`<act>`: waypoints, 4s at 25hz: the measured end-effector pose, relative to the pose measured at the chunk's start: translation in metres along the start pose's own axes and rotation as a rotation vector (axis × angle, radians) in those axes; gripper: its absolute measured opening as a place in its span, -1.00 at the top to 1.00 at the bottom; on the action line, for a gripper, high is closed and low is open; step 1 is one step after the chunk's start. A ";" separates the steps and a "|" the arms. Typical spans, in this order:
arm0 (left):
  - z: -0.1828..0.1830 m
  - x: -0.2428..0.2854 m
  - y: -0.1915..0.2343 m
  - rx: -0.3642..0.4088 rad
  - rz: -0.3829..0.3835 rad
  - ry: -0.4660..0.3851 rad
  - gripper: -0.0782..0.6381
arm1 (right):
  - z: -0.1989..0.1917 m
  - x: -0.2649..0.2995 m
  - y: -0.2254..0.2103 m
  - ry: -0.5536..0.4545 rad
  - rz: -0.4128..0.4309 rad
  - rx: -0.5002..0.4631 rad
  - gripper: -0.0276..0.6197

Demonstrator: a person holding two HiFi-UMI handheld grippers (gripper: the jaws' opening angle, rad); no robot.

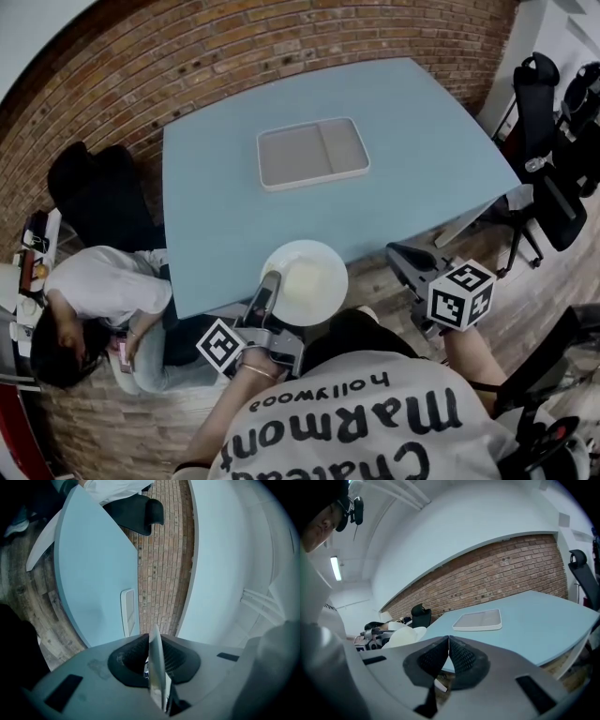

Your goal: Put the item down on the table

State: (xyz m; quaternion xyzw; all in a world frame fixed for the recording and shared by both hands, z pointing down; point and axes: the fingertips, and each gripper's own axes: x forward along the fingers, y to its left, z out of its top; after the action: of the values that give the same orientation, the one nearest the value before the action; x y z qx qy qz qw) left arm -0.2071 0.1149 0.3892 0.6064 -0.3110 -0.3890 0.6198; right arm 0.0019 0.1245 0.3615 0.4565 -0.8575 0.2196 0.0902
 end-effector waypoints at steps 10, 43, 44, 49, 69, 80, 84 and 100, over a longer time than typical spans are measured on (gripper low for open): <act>0.007 0.033 0.015 -0.007 0.029 -0.047 0.70 | 0.006 0.029 -0.032 0.048 0.034 -0.001 0.88; 0.040 0.195 0.048 0.024 0.089 -0.339 0.70 | 0.081 0.152 -0.201 0.173 0.243 -0.085 0.88; 0.043 0.198 0.049 0.026 0.090 -0.350 0.70 | 0.081 0.156 -0.204 0.171 0.246 -0.081 0.88; 0.050 0.207 0.050 0.042 0.104 -0.368 0.70 | 0.077 0.167 -0.216 0.176 0.257 -0.047 0.88; 0.108 0.232 0.101 0.067 0.327 -0.474 0.70 | 0.066 0.190 -0.226 0.186 0.233 0.057 0.88; 0.124 0.243 0.124 0.154 0.591 -0.418 0.70 | 0.068 0.208 -0.227 0.196 0.219 0.091 0.88; 0.119 0.247 0.136 0.132 0.658 -0.353 0.70 | 0.067 0.213 -0.226 0.199 0.224 0.095 0.88; 0.119 0.250 0.140 0.061 0.589 -0.297 0.65 | 0.061 0.220 -0.214 0.230 0.245 0.077 0.88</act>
State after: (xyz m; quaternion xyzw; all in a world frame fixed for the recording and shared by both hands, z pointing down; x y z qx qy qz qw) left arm -0.1685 -0.1663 0.5153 0.4454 -0.5716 -0.2675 0.6351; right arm 0.0559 -0.1710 0.4484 0.3235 -0.8817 0.3124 0.1428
